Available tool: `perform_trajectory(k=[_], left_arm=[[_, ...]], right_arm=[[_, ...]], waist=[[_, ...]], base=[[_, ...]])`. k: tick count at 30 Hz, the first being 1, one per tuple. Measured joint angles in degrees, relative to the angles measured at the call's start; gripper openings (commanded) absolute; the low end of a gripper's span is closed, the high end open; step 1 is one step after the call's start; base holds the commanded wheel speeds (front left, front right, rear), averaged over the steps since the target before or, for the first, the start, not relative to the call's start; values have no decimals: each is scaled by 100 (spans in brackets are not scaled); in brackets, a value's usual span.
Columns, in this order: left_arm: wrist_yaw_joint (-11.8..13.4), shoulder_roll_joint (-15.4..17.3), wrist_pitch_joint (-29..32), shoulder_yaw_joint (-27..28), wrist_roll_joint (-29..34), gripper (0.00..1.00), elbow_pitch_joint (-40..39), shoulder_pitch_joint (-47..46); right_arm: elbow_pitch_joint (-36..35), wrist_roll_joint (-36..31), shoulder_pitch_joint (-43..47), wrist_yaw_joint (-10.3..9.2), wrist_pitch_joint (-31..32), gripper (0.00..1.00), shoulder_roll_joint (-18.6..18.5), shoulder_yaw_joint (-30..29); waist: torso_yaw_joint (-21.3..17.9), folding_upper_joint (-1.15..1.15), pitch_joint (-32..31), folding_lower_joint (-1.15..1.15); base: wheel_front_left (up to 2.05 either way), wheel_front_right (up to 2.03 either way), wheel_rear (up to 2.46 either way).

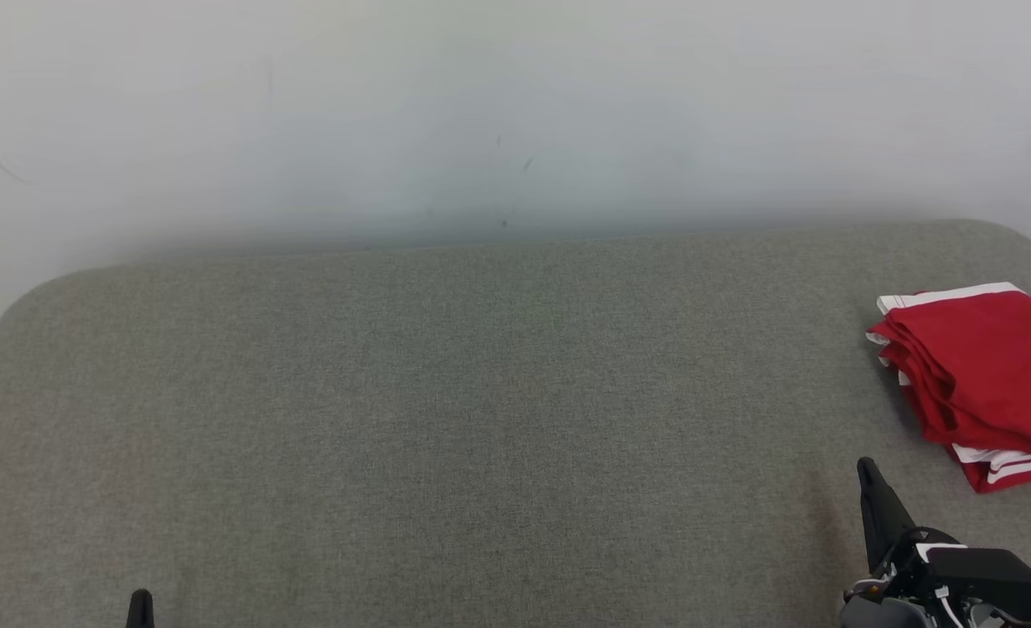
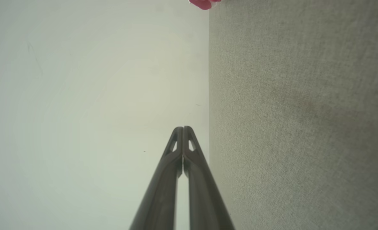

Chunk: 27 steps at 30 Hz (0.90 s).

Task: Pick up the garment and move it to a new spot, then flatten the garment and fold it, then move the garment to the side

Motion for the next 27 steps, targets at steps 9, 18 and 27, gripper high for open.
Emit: perform_trajectory(k=[9, 18, 27], left_arm=[[0, 1, 49, 26, -253, 0, -4, -17], [0, 1, 49, 29, -253, 0, -4, -17], [0, 0, 51, 33, -253, 0, -4, -18]], right_arm=[[26, 267, -77, 0, 44, 0, -10, -7], [26, 271, -77, 0, 43, 0, -19, -3], [25, 291, -77, 0, 37, 0, -27, 7]], waist=[[-3, 0, 28, 0], [-3, 0, 29, 0], [-3, 0, 28, 0]], base=[[0, 0, 0], [0, 0, 0], [0, 0, 0]])
